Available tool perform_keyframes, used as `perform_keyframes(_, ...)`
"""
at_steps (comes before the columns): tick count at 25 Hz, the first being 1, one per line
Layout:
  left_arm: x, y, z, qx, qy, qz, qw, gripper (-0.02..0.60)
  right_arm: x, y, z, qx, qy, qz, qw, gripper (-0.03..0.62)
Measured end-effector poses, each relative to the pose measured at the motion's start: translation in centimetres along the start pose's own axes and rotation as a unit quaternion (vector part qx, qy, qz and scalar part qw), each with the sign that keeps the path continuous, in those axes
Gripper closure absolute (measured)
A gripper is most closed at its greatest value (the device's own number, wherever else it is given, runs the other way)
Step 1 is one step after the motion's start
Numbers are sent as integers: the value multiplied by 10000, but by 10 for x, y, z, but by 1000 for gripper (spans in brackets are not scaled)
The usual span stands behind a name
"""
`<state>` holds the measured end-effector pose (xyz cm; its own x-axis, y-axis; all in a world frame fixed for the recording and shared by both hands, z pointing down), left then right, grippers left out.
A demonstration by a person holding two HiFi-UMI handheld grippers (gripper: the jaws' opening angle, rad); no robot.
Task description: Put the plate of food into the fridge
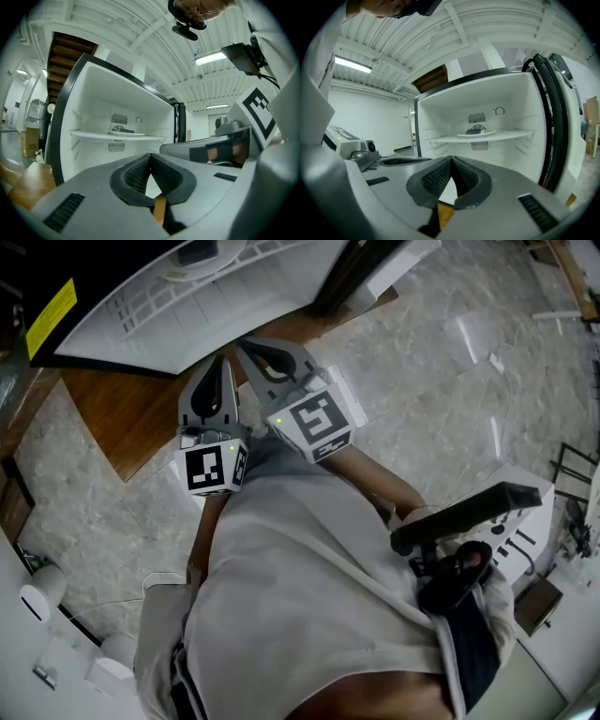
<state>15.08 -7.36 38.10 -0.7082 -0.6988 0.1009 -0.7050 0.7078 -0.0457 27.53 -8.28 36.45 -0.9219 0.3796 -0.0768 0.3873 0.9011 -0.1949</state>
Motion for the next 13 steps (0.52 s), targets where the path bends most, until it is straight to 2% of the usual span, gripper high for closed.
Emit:
perform_keyframes(4,-9,-3,0,27,96,-198,9998,563,0,0,1,5,29,10,10000,576)
perform_keyframes(8,-10,-6,7,116,-26,-379,9992,563,-3,-5,11,-21,34,-104,9999,576)
perform_keyframes(13,-17,-1,7,43,-136,-409,9991,563,-1,3,7,26,47,-187,9998,577)
Point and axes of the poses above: the fingertips, and each gripper's own axes: y backward along the fingers, x to its left, z out of its top, the point moved 9 cm from there along y, backward along the fingers, and after that the axes turned 10 degrees about -z, right-handed, at the moved point
